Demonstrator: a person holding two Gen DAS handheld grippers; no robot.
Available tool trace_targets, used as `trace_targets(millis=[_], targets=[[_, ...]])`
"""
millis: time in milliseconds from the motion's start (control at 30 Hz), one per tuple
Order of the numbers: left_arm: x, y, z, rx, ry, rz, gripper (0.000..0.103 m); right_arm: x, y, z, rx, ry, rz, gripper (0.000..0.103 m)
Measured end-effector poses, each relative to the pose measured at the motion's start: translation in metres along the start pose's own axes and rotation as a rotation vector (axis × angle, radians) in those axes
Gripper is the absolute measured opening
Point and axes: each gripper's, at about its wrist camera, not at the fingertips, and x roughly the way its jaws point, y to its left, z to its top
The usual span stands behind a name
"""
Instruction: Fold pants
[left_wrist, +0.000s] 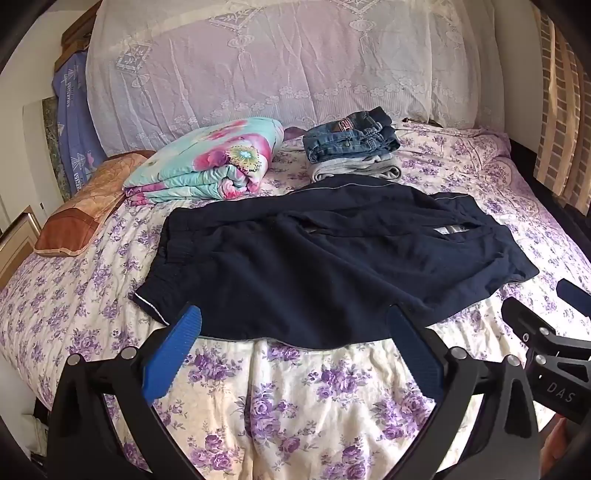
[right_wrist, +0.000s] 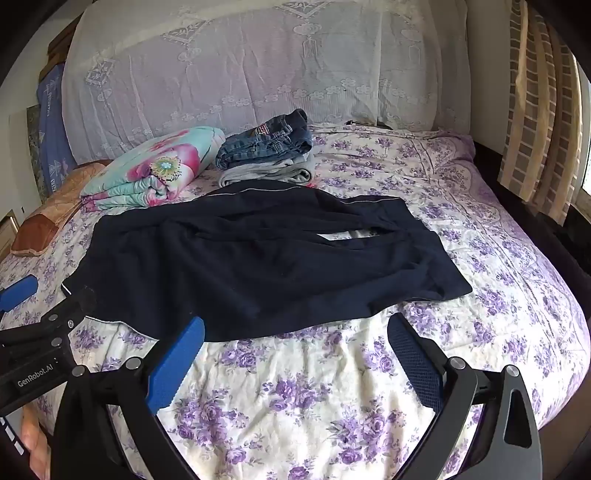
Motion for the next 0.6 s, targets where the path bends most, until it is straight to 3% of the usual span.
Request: trace_targets(millis=[600], targets=[[-0.006,0.002,0.012,0.016,-0.006,0.016,0.098,-0.003,-0.003,0.001,0.011,-0.004,0.003,0.1]])
